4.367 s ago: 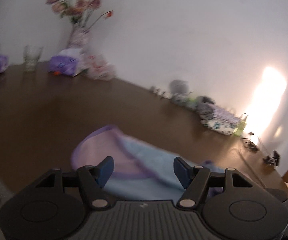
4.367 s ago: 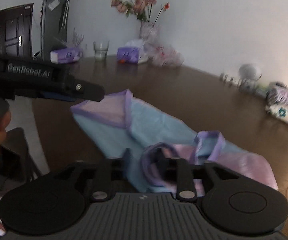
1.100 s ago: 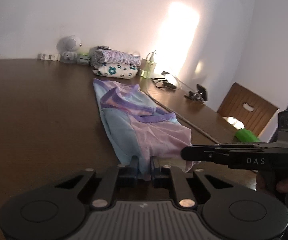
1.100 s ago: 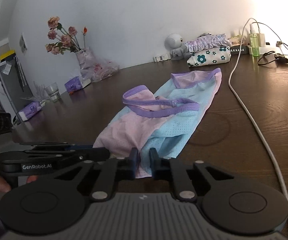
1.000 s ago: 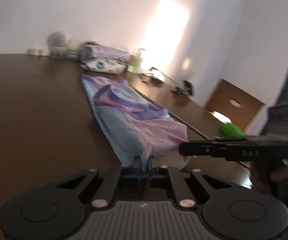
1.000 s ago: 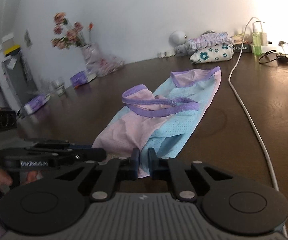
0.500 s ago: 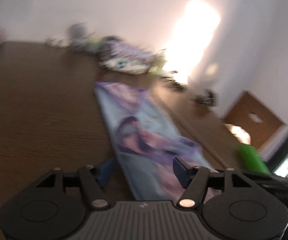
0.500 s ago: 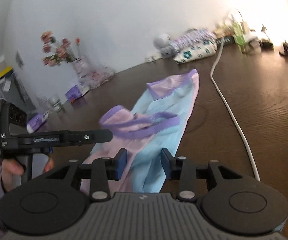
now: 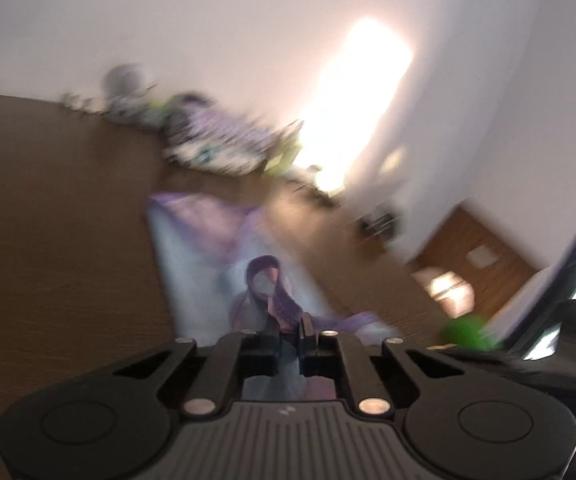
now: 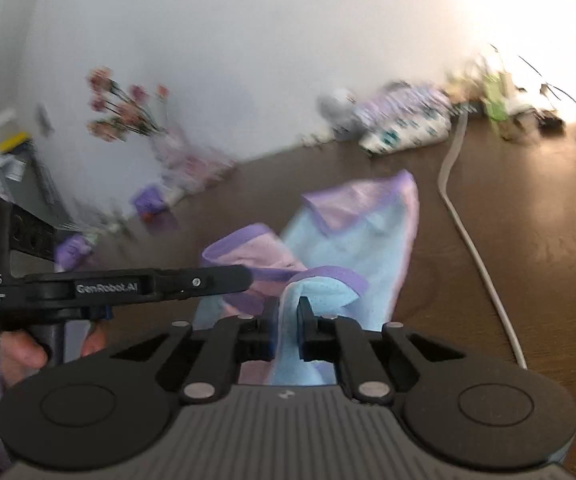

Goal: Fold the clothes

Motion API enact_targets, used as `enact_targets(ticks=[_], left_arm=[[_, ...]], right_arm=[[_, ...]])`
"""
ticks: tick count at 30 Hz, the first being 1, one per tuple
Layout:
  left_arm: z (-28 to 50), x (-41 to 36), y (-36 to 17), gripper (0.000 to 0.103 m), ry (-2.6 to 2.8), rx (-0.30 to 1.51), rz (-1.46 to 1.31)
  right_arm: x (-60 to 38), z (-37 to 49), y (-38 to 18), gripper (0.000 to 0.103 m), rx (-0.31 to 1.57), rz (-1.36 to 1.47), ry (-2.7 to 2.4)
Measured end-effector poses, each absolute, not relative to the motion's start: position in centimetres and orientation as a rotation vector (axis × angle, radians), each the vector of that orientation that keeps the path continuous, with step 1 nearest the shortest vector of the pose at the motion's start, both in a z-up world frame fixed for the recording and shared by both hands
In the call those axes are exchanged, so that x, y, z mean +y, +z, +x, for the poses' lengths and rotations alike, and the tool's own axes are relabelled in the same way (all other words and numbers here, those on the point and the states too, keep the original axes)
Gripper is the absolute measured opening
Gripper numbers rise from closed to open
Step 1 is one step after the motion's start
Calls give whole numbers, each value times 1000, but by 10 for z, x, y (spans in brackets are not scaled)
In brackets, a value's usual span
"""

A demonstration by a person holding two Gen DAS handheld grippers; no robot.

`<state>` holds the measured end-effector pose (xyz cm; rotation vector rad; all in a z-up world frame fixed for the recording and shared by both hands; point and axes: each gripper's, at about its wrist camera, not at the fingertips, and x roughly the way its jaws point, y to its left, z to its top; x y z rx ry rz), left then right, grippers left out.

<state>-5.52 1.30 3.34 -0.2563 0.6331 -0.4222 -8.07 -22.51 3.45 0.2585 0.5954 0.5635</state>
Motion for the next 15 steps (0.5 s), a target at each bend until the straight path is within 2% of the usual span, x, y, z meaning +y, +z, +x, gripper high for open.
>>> enact_targets(ticks=[1, 2, 3, 4, 5, 6, 11, 13, 15], left_arm=[[-51, 12, 29, 11, -397, 657, -236], [-49, 13, 26, 20, -403, 672, -234], [-49, 15, 24, 33, -409, 677, -239], [-52, 19, 26, 41, -413, 668, -251], [-56, 25, 28, 59, -414, 652, -259], [-62, 31, 30, 67, -413, 629, -261], [-97, 60, 40, 67, -534, 603, -273], [-116, 59, 37, 67, -625, 600, -270], [-131, 50, 31, 67, -708, 605, -233]], right_arm=[[-224, -75, 29, 15, 637, 253, 515], [-226, -75, 26, 17, 652, 253, 494], [-229, -78, 25, 27, 645, 264, 493], [-236, -82, 26, 43, 627, 281, 497], [-242, -90, 30, 48, 595, 292, 497], [-248, -97, 33, 50, 566, 291, 494], [-270, -121, 34, 49, 560, 265, 588], [-274, -127, 30, 44, 564, 272, 661], [-277, -133, 26, 44, 578, 283, 694]])
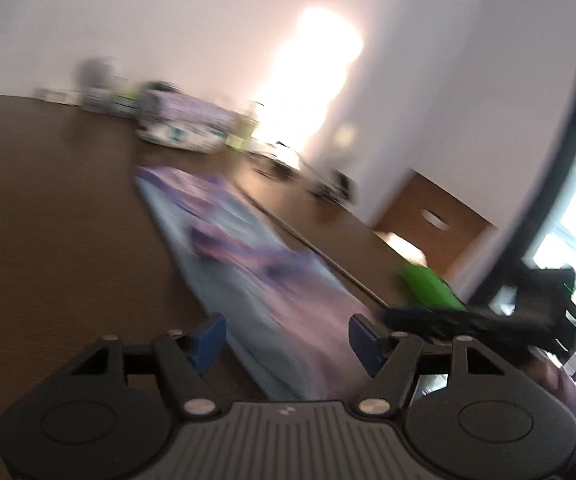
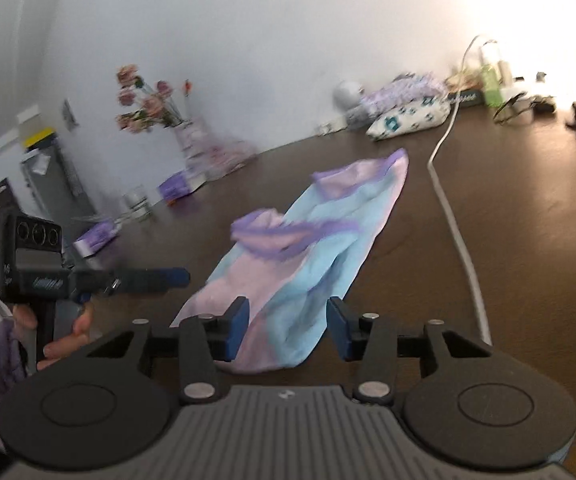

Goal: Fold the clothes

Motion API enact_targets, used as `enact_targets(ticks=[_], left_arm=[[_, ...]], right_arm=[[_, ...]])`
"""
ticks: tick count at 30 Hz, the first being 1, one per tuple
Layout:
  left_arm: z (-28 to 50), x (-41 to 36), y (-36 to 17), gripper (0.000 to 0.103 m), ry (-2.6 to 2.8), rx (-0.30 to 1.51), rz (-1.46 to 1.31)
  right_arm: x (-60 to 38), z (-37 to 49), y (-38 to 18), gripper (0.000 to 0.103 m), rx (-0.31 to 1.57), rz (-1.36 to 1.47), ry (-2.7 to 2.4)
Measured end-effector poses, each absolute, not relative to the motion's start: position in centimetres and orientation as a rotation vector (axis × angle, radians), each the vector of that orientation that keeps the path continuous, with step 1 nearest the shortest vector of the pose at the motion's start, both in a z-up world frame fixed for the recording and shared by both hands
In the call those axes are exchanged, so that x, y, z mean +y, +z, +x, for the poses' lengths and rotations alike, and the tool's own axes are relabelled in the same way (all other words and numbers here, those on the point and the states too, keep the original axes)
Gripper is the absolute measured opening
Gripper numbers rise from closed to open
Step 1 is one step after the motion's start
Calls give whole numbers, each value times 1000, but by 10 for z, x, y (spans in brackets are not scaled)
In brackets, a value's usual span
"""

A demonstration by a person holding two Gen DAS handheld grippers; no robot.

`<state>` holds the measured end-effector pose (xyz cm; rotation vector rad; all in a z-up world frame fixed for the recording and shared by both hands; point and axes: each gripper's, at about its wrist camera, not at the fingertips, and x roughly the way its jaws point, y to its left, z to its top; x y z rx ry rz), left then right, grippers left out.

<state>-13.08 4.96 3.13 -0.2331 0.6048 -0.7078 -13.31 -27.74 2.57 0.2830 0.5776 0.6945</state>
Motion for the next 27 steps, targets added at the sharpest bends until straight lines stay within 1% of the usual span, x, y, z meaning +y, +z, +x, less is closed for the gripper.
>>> enact_targets(ticks=[3, 7, 9, 10, 11, 12, 13, 14, 15, 16, 20, 23, 25, 27], left_arm=[[-148, 36, 24, 67, -761, 589, -175], [-148, 21, 17, 66, -663, 600, -128], [-144, 17, 18, 54, -613, 604, -119], [-142, 17, 18, 50, -617, 611, -125], [-141, 17, 18, 41, -621, 618, -131], [-140, 16, 17, 26, -624, 626, -126], [-140, 17, 17, 19, -620, 634, -111], [-140, 19, 18, 13, -610, 642, -104], [-140, 20, 19, 12, -600, 650, -98], [-140, 22, 19, 11, -593, 657, -95], [-146, 26, 22, 11, -584, 657, -100], [-150, 27, 25, 12, -630, 637, -115], [-148, 24, 22, 12, -625, 660, -107], [-146, 26, 21, 12, -618, 676, -101]], right_arm=[[-277, -133, 22, 40, 590, 299, 724], [-267, -137, 22, 40, 582, 300, 762], [-262, -137, 20, 40, 579, 305, 756], [-260, -138, 18, 34, 580, 305, 747], [-259, -138, 16, 31, 586, 305, 746], [-258, -138, 15, 23, 592, 305, 744], [-259, -139, 15, 16, 598, 297, 729], [-259, -140, 15, 13, 605, 290, 713], [-260, -140, 15, 9, 611, 283, 698], [-263, -141, 13, 8, 616, 285, 693], [-267, -148, 18, 9, 591, 267, 712], [-263, -142, 18, 18, 589, 280, 703], [-258, -139, 16, 29, 587, 288, 699], [-255, -137, 14, 31, 584, 294, 702]])
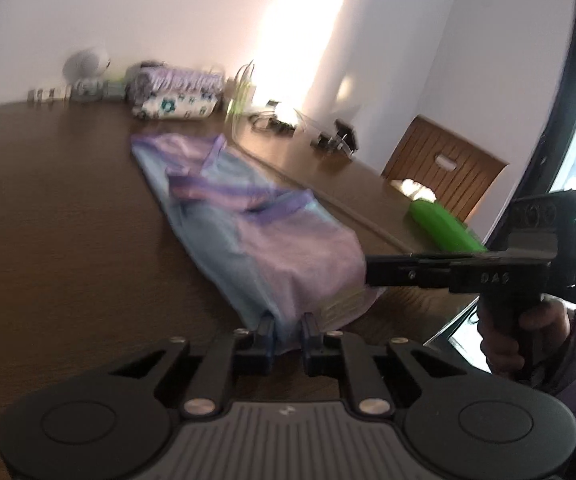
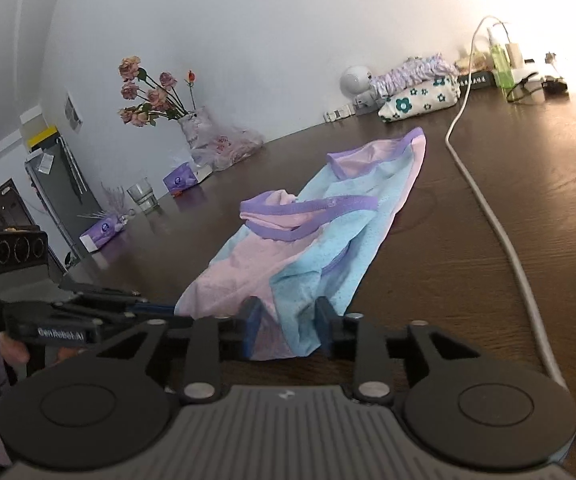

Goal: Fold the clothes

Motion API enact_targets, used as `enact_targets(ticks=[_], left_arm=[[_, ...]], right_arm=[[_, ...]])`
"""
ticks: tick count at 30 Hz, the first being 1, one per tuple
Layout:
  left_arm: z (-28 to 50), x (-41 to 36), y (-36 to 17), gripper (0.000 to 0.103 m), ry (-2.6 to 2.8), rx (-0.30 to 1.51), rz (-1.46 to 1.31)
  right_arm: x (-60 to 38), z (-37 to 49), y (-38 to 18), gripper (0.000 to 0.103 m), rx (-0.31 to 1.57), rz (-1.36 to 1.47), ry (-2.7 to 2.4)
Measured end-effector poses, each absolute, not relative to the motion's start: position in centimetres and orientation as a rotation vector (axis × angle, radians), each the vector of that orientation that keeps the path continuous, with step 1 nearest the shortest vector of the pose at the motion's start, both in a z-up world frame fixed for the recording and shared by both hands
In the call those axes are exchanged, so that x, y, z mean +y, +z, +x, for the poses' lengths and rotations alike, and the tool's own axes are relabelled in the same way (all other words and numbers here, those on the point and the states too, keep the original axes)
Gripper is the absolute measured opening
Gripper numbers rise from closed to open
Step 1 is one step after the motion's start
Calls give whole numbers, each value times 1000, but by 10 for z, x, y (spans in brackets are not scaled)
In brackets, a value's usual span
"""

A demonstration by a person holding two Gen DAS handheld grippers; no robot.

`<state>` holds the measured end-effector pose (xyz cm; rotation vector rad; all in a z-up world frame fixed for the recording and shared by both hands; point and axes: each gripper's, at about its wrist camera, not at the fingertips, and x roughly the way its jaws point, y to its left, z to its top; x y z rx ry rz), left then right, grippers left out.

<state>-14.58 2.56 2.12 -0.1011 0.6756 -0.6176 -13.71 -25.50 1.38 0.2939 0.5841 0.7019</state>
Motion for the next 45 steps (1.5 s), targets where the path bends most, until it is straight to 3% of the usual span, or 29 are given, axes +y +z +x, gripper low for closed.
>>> enact_targets(ticks=[2, 5, 12, 14, 16, 24, 29, 31, 33, 36, 37, 38, 41, 45], left_arm=[[-148, 34, 31, 19, -636, 640, -79], [-148, 39, 58, 51, -653, 508, -50], [-87, -23, 47, 55, -658, 576, 62], [-74, -32, 31, 55, -596, 626, 52], [-73, -33, 24, 55, -537, 611, 69], [-81, -37, 19, 55, -480, 586, 144], [-79, -36, 19, 60, -499, 588, 121], [-78, -36, 19, 60, -507, 590, 111], [-77, -33, 20, 60, -513, 593, 86], [-75, -29, 21, 60, -526, 600, 47], [-74, -28, 21, 60, -529, 602, 38], [-74, -27, 21, 60, -530, 602, 32], [-73, -27, 22, 60, -532, 602, 22], [-74, -26, 23, 60, -532, 595, 18]], right_arm=[[-252, -136, 12, 31, 581, 299, 705], [-250, -141, 15, 31, 572, 269, 694], [-244, -147, 20, 31, 523, 195, 686], [-244, -146, 15, 25, 530, 206, 676], [-245, -145, 11, 8, 536, 217, 665], [-266, -189, 0, 1, 487, 257, 670], [-263, -179, 21, 12, 423, 275, 628], [-256, -165, 22, 37, 437, 279, 607], [-250, -154, 21, 44, 460, 271, 596], [-238, -146, 17, 33, 469, 257, 621], [-237, -145, 15, 16, 485, 266, 613], [-236, -144, 13, 9, 500, 275, 605], [-245, -146, 8, 4, 534, 361, 567], [-251, -154, 9, 6, 552, 399, 549]])
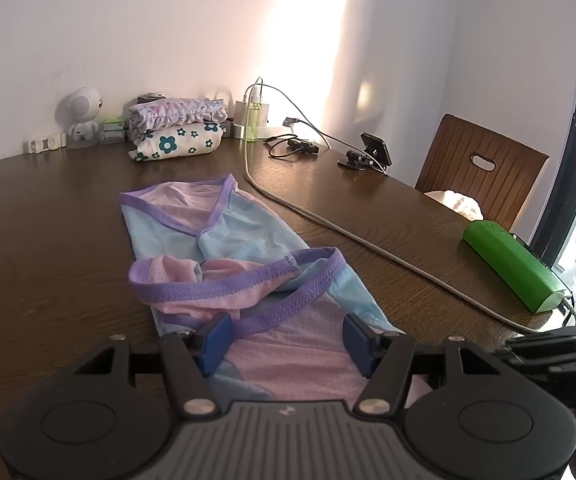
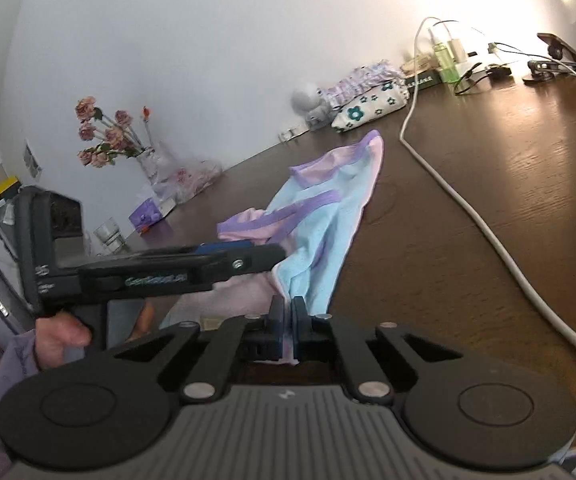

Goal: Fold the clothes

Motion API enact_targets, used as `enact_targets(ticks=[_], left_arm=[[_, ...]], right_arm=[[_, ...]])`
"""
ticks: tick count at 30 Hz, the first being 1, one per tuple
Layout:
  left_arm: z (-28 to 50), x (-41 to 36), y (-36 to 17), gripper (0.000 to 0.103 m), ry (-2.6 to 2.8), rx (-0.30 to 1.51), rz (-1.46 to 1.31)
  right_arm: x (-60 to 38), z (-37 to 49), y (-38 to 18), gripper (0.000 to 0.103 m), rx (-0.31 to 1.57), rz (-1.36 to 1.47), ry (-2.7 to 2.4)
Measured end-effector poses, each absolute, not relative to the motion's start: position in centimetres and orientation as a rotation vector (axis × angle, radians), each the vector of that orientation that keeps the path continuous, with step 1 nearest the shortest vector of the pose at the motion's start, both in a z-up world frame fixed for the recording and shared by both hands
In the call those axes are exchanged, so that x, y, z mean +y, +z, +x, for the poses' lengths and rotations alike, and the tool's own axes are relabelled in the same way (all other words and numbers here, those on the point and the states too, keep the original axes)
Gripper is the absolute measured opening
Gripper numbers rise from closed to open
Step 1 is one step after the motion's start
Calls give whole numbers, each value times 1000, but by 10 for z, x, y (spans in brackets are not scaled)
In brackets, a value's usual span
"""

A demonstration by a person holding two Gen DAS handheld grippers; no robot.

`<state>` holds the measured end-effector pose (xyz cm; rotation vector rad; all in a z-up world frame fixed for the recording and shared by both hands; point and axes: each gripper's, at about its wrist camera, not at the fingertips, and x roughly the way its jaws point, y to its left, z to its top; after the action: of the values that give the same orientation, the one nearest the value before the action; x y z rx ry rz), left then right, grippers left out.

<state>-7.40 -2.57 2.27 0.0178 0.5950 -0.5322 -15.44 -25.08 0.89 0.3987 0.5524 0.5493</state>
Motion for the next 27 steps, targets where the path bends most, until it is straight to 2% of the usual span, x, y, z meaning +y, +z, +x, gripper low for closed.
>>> enact_targets(ticks=[4, 6, 8, 9, 10, 11, 15, 19, 21, 24, 26, 27], left_arm=[[-87, 6, 38, 60, -541, 490, -139], [-93, 28, 46, 68, -549, 463, -242], [-93, 39, 49, 71, -483, 486, -249], [-92, 40, 47, 71, -453, 505, -235], [-91, 40, 44, 71, -435, 530, -221], [-90, 39, 41, 70, -429, 552, -211], [-93, 29, 31, 70, -427, 584, -173], [-94, 28, 28, 70, -407, 577, -177], [-94, 30, 29, 70, -391, 564, -181], [-89, 35, 33, 71, -320, 552, -188], [-85, 42, 36, 71, -254, 541, -220], [-82, 44, 38, 71, -249, 544, -229]], right_arm=[[-245, -150, 22, 12, 501, 320, 523], [-242, -140, 23, 17, 508, 322, 526], [-237, -131, 22, 20, 519, 317, 533], [-235, -129, 20, 18, 527, 321, 532], [-233, -126, 18, 6, 535, 325, 532], [-231, -124, 16, 3, 543, 329, 531], [-237, -129, 13, 3, 549, 354, 516], [-238, -130, 17, 14, 545, 322, 526], [-232, -126, 16, 11, 578, 269, 535], [-232, -126, 22, 12, 577, 253, 541], [-237, -125, 29, 18, 546, 270, 545], [-238, -123, 33, 30, 533, 268, 542]])
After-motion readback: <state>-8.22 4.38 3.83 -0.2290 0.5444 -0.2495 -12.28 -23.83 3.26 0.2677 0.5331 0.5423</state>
